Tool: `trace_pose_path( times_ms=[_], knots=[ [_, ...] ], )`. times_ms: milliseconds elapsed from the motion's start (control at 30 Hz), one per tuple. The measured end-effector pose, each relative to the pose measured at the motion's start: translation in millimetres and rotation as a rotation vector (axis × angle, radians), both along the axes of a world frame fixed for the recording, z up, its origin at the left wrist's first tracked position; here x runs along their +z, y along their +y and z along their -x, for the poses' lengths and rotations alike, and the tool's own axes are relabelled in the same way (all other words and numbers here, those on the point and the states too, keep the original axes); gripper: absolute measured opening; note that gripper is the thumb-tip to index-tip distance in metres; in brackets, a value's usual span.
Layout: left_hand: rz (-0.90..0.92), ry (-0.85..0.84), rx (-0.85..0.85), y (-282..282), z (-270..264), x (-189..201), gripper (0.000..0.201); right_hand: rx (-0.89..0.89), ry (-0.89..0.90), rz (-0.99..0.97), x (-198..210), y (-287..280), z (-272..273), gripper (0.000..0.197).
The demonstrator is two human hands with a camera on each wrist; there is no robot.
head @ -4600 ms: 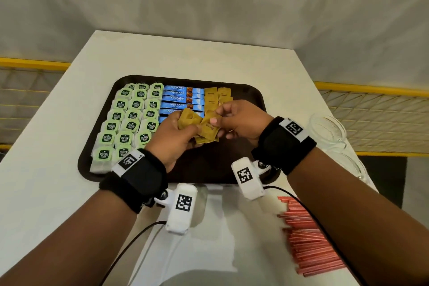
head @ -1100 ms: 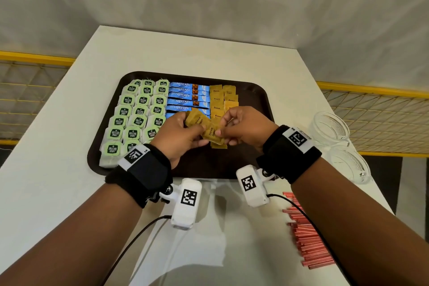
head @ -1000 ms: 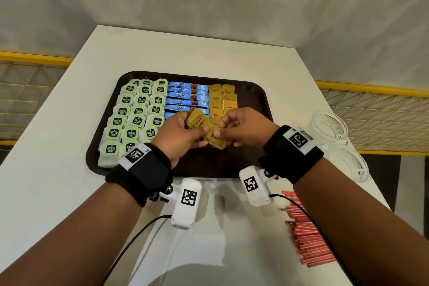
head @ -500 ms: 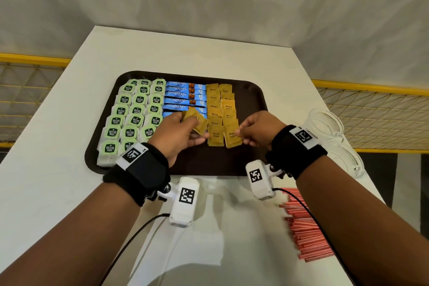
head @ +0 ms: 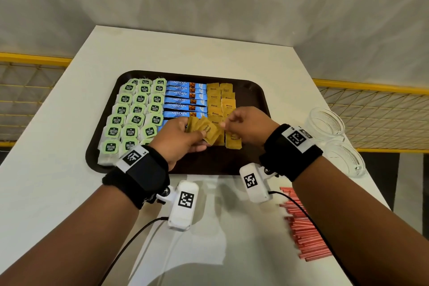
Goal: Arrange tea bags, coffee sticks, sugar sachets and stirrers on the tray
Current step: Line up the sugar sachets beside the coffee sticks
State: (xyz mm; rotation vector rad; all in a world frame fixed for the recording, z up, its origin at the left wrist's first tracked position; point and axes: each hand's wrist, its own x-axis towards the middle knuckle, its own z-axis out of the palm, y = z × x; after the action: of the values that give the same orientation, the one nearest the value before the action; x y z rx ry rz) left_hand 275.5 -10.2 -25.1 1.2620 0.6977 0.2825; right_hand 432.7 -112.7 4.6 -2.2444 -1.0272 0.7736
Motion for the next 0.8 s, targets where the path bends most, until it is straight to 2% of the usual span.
trace_pose_path(
  times_ms=[67, 133, 300, 467, 567, 800],
  knots=[
    [-0.014, 0.0, -0.018, -2, -1, 0, 0.022, 0.058, 0.11, -0.033, 5, 3, 9, 0.027],
    [-0.023, -0.001, -0.028, -4, -1, 0, 0.021, 0.074, 0.138, -0.039, 4, 6, 12, 0.023],
    [-0.034, 0.038, 0.032, -2, 1, -3, 0.021, -0.059, 0.318, 0.023, -4, 4, 10, 0.014],
    [-0.016, 0.062, 0.105, 3, 6, -1, 0.019, -0.14, 0.345, 0.115, -9, 1, 15, 0.018],
    [-0.008, 0.07, 0.106, 3, 7, 0, 0.021, -0.15, 0.28, 0.166, -10, 4, 19, 0.019],
    [0.075, 0.06, 0.117, 0, 7, 3, 0.027, -0.012, -0.048, 0.303, -11, 7, 19, 0.022]
  ],
)
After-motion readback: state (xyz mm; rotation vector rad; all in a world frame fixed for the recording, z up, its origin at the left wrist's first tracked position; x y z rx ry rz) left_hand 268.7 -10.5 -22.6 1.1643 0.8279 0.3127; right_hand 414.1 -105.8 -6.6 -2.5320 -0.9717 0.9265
